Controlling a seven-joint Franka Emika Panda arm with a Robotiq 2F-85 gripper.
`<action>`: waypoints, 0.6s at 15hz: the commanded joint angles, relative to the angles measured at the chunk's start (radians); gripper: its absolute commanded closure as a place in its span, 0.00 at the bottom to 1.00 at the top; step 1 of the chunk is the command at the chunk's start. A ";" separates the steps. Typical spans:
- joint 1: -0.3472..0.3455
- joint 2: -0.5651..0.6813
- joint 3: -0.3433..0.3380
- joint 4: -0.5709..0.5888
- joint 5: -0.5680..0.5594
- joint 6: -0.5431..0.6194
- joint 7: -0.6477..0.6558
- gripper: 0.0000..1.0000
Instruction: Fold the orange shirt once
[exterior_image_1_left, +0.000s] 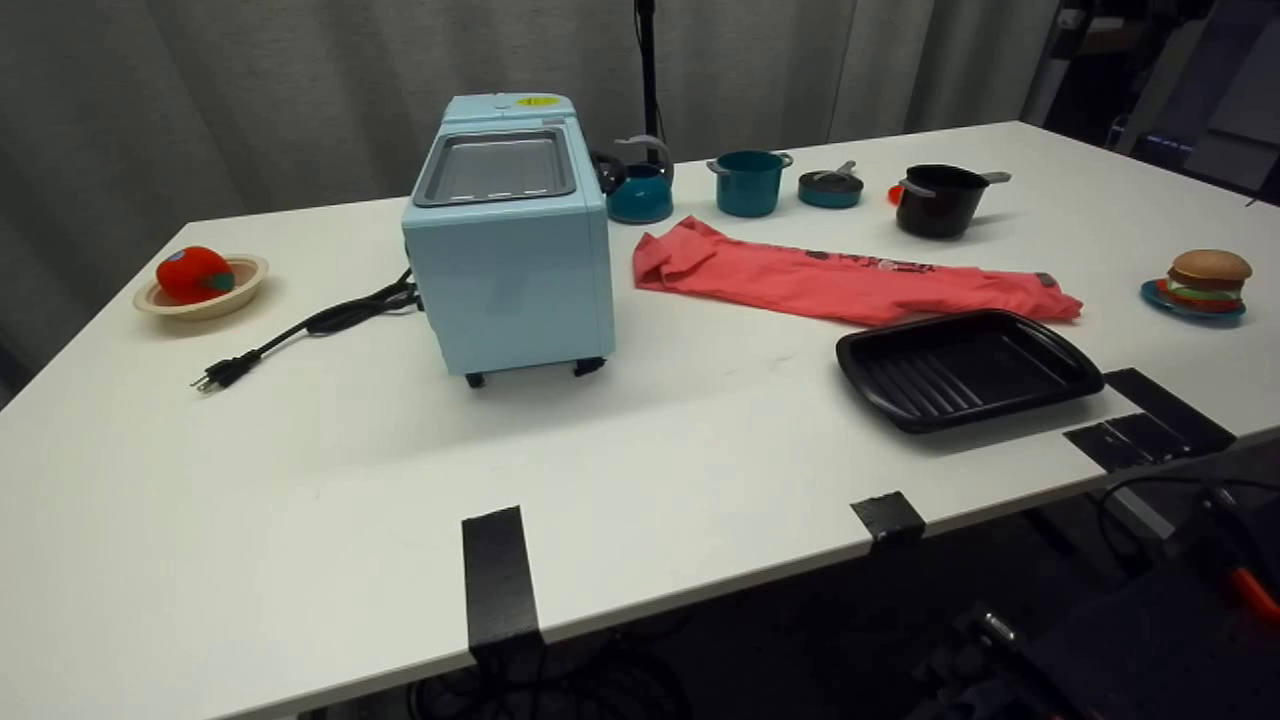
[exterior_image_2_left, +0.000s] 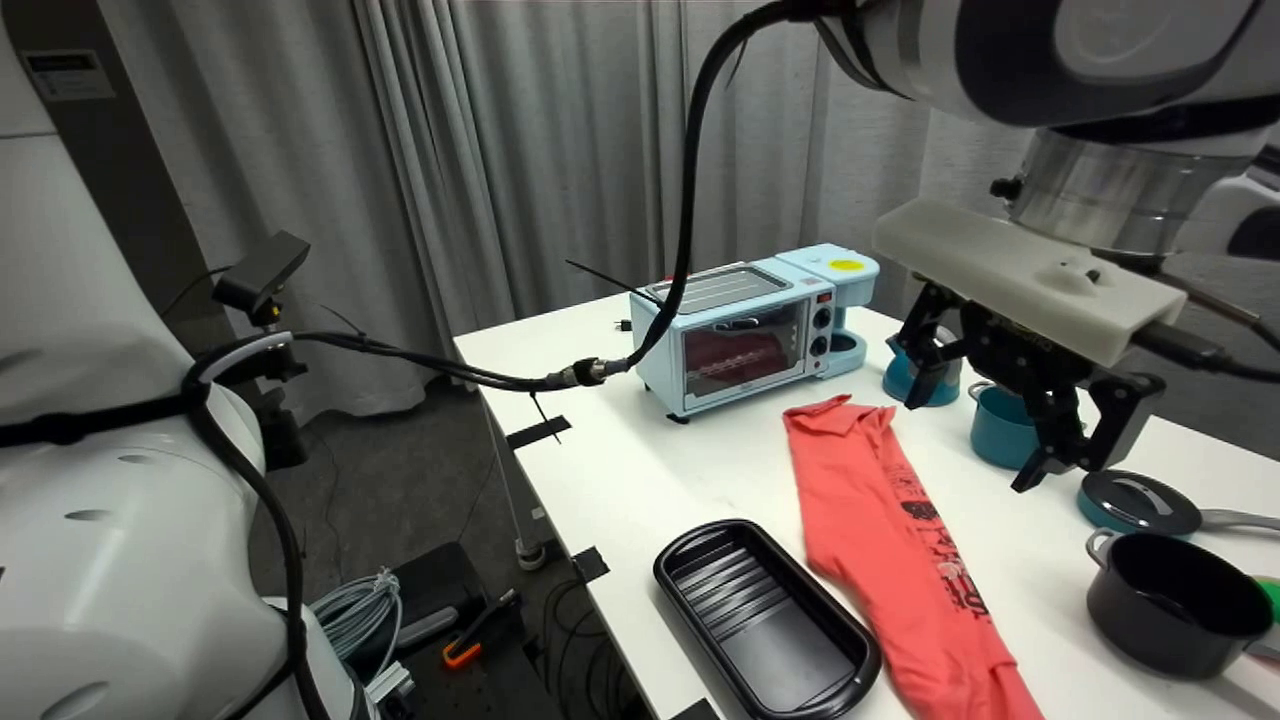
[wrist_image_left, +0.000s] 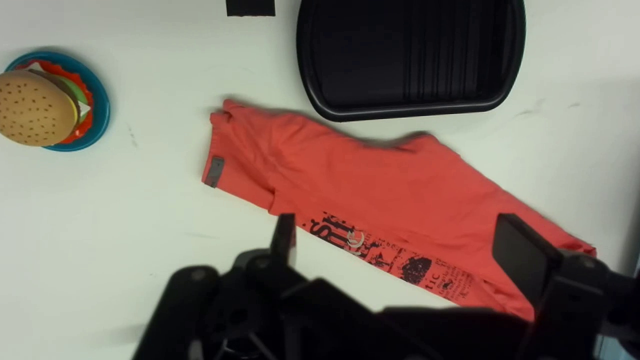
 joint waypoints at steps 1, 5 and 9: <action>-0.021 0.000 0.022 0.001 0.000 -0.002 0.000 0.00; -0.020 -0.006 0.025 0.001 0.000 -0.002 0.001 0.00; -0.030 0.017 0.017 0.003 -0.003 0.018 0.031 0.00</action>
